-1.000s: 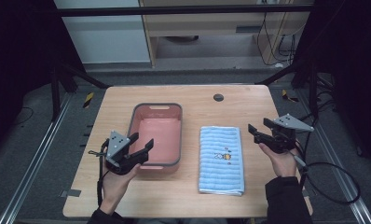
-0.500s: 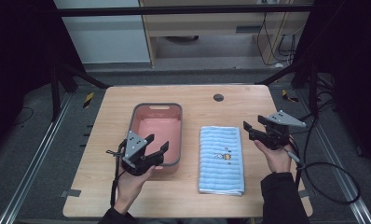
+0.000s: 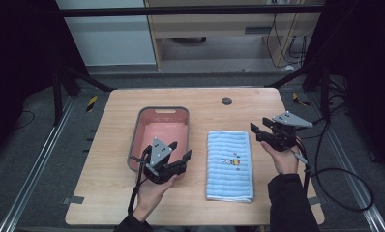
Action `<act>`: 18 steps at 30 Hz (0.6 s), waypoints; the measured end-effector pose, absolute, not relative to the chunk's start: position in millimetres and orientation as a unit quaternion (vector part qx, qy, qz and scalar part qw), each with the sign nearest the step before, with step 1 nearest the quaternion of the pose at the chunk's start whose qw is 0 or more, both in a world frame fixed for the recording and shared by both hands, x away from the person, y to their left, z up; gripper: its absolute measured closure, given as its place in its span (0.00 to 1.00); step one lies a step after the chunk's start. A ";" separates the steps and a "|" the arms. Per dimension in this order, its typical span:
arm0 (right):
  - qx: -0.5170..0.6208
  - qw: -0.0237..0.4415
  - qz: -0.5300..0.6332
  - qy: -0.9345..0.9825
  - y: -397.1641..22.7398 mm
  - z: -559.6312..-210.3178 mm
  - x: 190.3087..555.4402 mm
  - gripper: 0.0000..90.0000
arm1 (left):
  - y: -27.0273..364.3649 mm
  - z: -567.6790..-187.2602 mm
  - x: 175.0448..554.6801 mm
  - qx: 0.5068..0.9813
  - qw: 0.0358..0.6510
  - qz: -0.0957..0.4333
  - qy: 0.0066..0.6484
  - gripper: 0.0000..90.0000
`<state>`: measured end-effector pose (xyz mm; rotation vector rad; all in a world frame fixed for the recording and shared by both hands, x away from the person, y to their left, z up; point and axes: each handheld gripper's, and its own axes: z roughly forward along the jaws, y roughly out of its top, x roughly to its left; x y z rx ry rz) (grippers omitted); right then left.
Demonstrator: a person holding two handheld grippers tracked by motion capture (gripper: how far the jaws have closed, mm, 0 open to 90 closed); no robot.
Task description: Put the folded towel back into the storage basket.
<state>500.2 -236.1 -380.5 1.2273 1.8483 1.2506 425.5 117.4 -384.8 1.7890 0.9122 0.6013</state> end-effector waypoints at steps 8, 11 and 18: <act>0.460 0.290 0.464 0.699 -235.1 -384.5 504.7 0.56 | 98.2 -392.7 424.7 0.748 0.499 0.233 0.370 0.48; 0.461 0.287 0.464 0.700 -235.0 -386.6 506.7 0.57 | 91.4 -395.8 424.1 0.751 0.499 0.228 0.367 0.49; 0.464 0.283 0.456 0.704 -235.0 -390.7 510.6 0.59 | 79.0 -402.7 422.7 0.758 0.496 0.222 0.360 0.49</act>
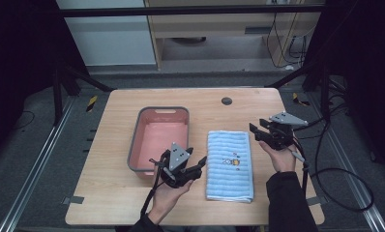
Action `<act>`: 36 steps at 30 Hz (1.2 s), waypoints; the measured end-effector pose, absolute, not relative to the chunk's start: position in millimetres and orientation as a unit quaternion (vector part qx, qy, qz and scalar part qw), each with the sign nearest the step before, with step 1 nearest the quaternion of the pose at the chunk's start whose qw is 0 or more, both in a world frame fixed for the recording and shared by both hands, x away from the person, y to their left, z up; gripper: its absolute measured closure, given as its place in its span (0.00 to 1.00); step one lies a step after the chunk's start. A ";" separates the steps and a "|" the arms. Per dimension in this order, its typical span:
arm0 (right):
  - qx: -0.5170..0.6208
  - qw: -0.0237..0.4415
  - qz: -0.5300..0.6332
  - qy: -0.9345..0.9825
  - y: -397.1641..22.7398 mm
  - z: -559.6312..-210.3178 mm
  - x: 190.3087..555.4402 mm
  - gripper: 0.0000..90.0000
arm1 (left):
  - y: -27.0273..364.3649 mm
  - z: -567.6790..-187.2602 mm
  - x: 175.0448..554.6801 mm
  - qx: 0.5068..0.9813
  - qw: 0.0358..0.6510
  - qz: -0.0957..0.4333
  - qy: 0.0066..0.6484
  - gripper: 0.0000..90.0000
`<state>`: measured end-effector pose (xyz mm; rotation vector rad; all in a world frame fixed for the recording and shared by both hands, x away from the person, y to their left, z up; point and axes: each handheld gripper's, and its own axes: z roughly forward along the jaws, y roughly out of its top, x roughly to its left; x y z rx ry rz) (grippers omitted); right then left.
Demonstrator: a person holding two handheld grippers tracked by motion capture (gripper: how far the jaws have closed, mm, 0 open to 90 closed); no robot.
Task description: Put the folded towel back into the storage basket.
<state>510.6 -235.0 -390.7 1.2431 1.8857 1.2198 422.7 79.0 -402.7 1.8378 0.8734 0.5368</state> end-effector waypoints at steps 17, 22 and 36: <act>0.476 0.264 0.444 0.712 -236.6 -409.9 519.7 0.61 | 56.2 -427.2 418.0 0.775 0.475 0.213 0.358 0.53; 0.482 0.257 0.437 0.714 -237.1 -419.3 524.7 0.62 | 52.6 -438.8 416.5 0.779 0.466 0.210 0.363 0.55; 0.496 0.236 0.407 0.730 -235.3 -448.3 536.5 0.62 | 47.0 -468.9 417.9 0.794 0.442 0.191 0.372 0.57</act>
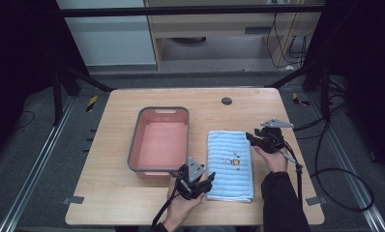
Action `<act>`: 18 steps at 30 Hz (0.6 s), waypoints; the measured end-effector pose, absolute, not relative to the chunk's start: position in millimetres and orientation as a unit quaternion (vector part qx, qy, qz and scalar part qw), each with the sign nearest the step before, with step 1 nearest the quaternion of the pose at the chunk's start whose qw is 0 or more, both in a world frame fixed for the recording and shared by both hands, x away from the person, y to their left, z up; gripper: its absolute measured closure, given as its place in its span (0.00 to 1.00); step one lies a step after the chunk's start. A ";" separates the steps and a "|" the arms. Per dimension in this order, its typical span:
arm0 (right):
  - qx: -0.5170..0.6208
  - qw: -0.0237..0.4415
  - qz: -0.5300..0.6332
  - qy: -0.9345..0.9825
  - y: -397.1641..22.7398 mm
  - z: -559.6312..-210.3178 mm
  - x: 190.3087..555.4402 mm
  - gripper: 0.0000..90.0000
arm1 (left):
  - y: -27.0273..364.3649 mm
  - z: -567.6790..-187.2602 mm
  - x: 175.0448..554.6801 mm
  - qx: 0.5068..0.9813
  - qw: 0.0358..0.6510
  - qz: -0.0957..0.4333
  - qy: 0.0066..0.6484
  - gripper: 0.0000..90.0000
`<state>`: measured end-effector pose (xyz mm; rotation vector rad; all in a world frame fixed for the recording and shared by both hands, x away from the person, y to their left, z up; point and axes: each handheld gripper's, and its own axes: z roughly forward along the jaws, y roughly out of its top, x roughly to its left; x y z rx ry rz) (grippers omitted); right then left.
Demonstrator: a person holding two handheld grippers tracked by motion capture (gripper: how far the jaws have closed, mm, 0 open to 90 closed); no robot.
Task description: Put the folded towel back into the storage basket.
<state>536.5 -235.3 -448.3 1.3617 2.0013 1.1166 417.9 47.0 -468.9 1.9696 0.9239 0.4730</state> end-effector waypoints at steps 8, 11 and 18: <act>0.502 0.225 0.398 0.734 -233.0 -466.6 540.3 0.62 | 44.7 -482.7 420.6 0.798 0.424 0.182 0.387 0.58; 0.507 0.217 0.400 0.732 -234.1 -470.9 540.8 0.62 | 43.9 -486.4 421.4 0.800 0.420 0.180 0.389 0.58; 0.504 0.204 0.389 0.743 -230.1 -481.8 543.0 0.62 | 39.7 -498.5 421.7 0.806 0.407 0.179 0.390 0.57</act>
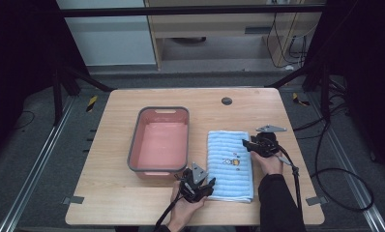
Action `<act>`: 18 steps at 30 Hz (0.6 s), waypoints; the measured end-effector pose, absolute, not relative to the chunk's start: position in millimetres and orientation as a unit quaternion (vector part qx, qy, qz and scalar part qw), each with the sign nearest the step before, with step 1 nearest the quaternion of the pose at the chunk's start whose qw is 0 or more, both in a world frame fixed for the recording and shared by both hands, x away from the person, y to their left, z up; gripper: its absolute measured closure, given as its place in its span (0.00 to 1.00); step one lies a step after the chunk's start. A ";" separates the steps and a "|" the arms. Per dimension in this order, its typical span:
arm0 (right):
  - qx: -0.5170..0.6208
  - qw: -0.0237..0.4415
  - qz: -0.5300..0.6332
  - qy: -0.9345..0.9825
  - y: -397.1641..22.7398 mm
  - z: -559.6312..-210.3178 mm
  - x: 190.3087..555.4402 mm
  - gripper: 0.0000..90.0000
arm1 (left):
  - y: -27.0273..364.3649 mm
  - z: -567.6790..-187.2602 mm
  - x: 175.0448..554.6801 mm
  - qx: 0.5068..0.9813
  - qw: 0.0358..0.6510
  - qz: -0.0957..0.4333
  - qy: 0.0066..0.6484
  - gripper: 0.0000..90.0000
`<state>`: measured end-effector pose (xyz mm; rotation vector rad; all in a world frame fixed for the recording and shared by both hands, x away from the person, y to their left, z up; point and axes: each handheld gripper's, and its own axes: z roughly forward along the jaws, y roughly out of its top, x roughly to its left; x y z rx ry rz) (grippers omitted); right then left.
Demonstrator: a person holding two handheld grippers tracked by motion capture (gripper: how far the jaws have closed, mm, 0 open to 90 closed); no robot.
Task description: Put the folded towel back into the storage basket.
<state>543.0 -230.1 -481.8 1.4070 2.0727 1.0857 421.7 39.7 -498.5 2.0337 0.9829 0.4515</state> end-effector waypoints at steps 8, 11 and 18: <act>0.502 0.196 0.376 0.754 -224.7 -490.0 545.6 0.62 | 36.8 -505.6 422.7 0.808 0.397 0.175 0.399 0.56; 0.502 0.194 0.372 0.756 -224.1 -492.7 546.4 0.63 | 37.4 -507.1 423.2 0.805 0.398 0.172 0.404 0.56; 0.509 0.185 0.367 0.756 -225.2 -499.0 546.2 0.65 | 35.9 -507.5 422.6 0.805 0.392 0.173 0.410 0.56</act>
